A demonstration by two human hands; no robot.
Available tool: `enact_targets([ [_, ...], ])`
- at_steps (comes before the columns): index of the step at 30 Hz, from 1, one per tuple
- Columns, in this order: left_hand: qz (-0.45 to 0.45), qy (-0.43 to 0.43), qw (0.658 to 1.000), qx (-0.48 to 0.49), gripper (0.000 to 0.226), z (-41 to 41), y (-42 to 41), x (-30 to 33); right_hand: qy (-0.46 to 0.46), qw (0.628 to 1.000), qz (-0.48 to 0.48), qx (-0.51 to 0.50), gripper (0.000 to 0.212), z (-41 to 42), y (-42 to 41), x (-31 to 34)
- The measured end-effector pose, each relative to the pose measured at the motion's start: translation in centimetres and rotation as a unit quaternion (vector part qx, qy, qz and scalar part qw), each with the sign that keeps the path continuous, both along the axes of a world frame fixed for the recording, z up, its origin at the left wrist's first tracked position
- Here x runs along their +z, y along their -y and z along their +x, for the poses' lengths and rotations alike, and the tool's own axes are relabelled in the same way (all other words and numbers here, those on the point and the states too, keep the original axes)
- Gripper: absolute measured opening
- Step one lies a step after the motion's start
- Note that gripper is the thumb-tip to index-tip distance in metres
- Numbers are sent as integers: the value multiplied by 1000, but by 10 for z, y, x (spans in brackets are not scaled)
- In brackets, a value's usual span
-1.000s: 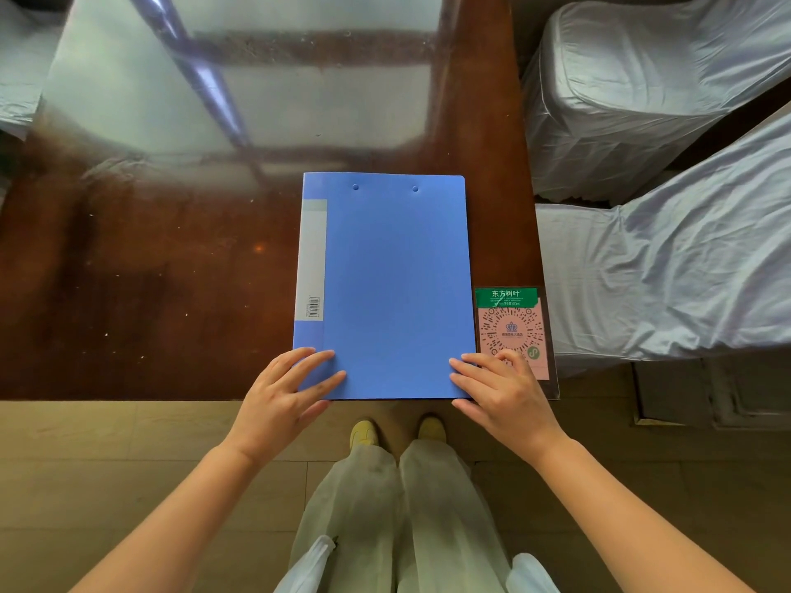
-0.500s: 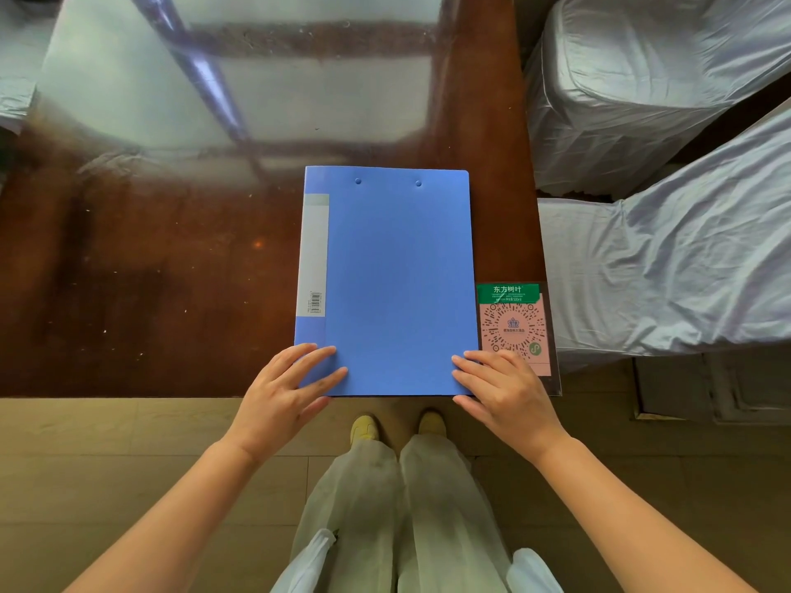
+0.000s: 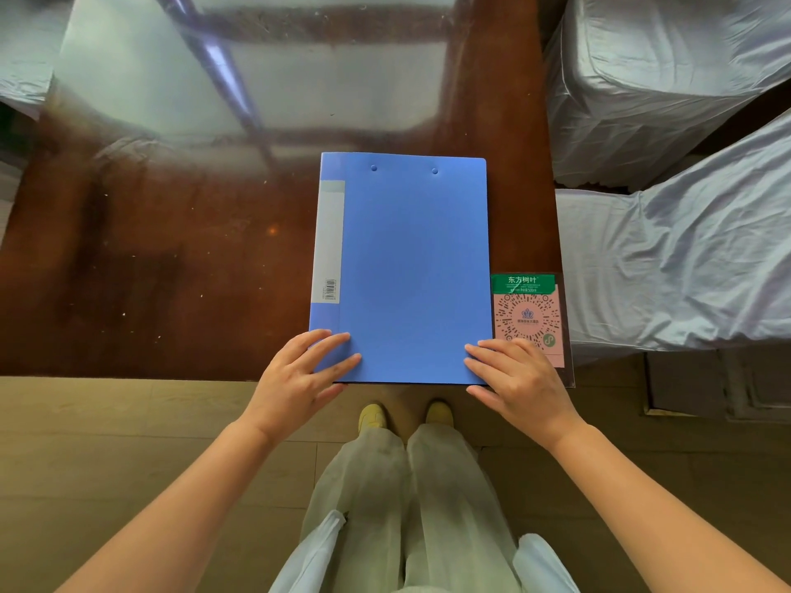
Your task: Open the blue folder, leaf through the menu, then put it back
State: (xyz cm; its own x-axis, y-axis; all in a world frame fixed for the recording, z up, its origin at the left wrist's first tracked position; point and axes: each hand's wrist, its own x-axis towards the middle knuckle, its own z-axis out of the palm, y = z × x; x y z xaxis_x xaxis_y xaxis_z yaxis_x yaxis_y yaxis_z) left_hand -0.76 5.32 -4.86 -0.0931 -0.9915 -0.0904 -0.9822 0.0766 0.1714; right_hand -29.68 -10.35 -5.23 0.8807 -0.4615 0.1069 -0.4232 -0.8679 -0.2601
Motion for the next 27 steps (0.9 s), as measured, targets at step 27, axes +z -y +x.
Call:
enact_targets([
  [27,-27,11,999,24,36,-7,-2,5,-29,999,-3,-17,35,5,0,8],
])
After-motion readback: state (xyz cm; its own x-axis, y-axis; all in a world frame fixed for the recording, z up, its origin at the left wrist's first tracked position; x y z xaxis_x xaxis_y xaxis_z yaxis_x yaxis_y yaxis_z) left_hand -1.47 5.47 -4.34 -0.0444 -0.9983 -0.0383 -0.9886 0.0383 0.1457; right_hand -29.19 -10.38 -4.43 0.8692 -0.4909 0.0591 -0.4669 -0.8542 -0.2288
